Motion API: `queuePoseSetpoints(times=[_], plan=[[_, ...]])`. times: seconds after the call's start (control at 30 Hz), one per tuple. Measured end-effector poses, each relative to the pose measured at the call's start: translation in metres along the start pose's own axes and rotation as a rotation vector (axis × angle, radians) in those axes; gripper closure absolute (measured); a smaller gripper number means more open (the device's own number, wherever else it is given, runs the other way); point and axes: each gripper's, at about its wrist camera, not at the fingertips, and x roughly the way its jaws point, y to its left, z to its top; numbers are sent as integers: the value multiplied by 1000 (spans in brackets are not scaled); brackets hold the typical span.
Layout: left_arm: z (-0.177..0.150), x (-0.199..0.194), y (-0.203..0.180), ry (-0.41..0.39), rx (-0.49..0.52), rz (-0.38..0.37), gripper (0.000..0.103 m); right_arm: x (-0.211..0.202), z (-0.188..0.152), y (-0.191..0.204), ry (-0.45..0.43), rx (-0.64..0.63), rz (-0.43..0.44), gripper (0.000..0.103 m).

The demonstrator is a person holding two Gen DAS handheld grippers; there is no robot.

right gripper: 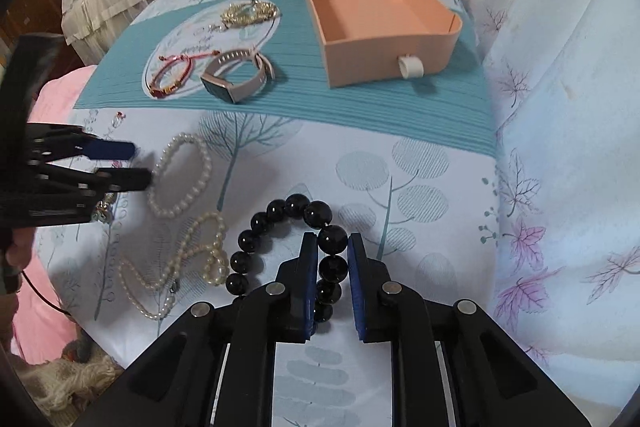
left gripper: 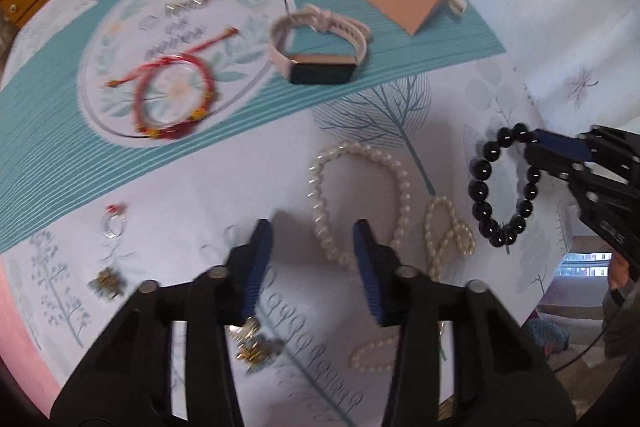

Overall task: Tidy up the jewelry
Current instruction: 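Grasp the black bead bracelet with the right tool while the left tool grasps the pearl bracelet, then carry both bracelets into the pink box and open both tools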

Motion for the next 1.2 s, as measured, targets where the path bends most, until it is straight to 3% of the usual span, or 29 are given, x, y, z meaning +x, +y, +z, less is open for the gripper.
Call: queuePoseSetpoints(times=[0.23, 0.3, 0.47, 0.8, 1.03, 1.2], plan=[[18, 10, -9, 33, 0, 37, 81, -12, 0, 4, -22, 0, 7, 88], [19, 11, -9, 41, 1, 39, 98, -15, 2, 5, -28, 5, 11, 88], [21, 12, -8, 34, -30, 30, 99, -31, 6, 9, -64, 9, 8, 88], [32, -80, -22, -194, -41, 70, 98, -96, 30, 26, -237, -3, -14, 88], [82, -155, -37, -375, -79, 90, 98, -124, 79, 13, -378, 83, -24, 88], [122, -167, -46, -472, -108, 107, 98, -121, 117, -7, -464, 151, -26, 88]])
